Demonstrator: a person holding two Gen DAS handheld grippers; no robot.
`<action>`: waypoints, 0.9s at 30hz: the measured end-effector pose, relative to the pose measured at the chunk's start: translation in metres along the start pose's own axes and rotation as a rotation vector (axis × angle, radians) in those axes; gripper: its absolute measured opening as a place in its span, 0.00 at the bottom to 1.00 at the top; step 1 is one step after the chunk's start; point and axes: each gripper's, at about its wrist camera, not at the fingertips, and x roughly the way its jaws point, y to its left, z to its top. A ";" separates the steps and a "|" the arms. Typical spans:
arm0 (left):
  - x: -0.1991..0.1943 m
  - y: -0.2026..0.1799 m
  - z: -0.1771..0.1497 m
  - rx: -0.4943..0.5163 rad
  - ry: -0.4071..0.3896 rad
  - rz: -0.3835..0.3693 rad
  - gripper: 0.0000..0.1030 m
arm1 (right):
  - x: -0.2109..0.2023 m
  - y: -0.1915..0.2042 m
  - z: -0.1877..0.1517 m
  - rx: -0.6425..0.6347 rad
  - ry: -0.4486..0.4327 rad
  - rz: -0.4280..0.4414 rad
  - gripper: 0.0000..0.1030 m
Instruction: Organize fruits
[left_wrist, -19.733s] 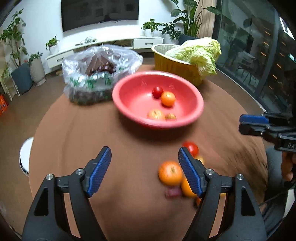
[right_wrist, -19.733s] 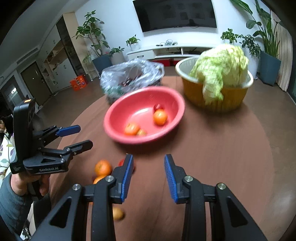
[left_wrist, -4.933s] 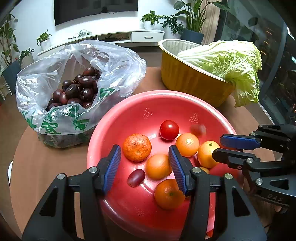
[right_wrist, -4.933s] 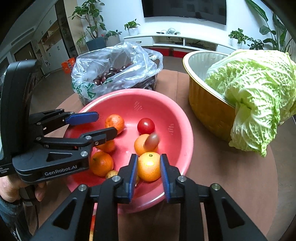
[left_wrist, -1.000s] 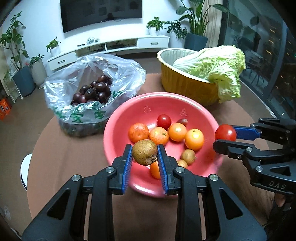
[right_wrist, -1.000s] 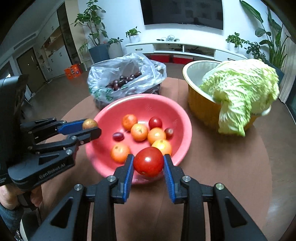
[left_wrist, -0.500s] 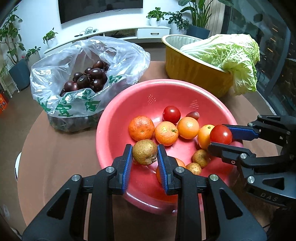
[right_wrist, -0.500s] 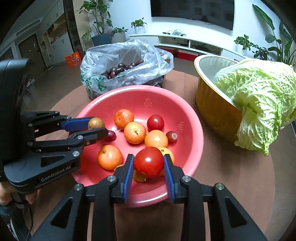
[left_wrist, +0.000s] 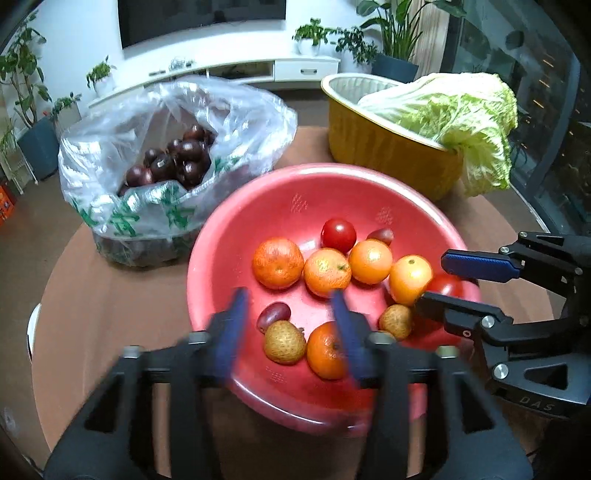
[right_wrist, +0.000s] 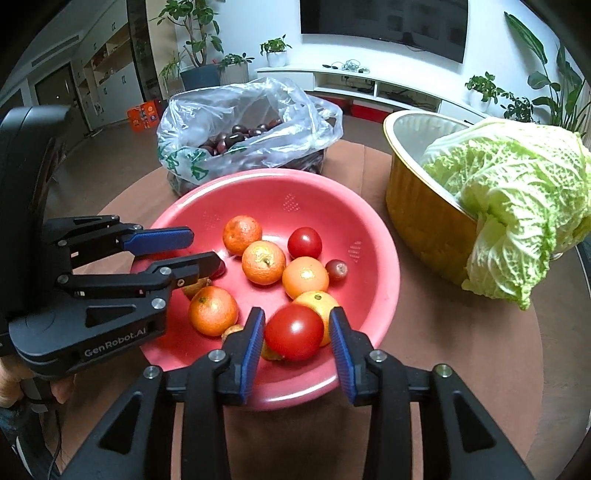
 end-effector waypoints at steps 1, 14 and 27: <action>-0.003 -0.001 0.001 0.000 -0.008 0.004 0.62 | -0.002 0.000 0.000 -0.001 -0.002 -0.002 0.42; -0.078 0.015 -0.010 -0.093 -0.197 0.113 1.00 | -0.072 -0.018 -0.029 0.045 -0.106 -0.047 0.43; -0.195 -0.020 -0.074 -0.127 -0.370 0.362 1.00 | -0.121 -0.003 -0.068 0.116 -0.184 -0.014 0.48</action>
